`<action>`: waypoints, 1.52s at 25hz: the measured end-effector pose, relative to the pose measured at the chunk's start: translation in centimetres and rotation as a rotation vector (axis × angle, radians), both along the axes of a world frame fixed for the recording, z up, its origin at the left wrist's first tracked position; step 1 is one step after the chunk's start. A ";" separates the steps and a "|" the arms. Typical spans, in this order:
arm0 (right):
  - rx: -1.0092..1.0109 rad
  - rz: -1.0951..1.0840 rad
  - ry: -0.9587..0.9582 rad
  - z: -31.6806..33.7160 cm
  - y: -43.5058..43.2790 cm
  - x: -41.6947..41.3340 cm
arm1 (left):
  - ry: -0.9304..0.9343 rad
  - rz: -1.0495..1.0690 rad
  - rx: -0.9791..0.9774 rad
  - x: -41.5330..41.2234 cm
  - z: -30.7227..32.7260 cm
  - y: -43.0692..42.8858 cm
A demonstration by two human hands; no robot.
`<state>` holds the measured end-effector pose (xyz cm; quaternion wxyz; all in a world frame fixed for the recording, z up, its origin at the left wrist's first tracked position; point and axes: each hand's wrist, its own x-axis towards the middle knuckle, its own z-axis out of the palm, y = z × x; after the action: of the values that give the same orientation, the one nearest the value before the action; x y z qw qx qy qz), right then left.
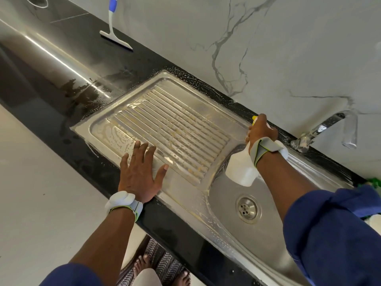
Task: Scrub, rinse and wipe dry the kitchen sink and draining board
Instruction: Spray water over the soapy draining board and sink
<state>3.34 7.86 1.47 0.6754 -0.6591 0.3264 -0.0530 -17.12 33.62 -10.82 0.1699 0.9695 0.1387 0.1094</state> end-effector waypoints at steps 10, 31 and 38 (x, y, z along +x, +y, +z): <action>0.045 -0.067 -0.071 -0.5 -4.4 -3.9 | -0.033 -0.043 0.000 -0.2 0.0 0.1; -0.237 0.456 0.074 -1.7 -3.3 -14.0 | -0.048 -0.057 -0.013 -0.5 -0.1 0.2; -0.289 0.616 0.077 -1.9 -2.1 -16.9 | -0.038 -0.051 -0.017 -0.8 0.1 0.2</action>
<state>-13.53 5.72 -0.40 0.5468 -0.8170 0.1264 0.1326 -17.88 33.86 -10.69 0.1834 0.9690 0.1115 0.1223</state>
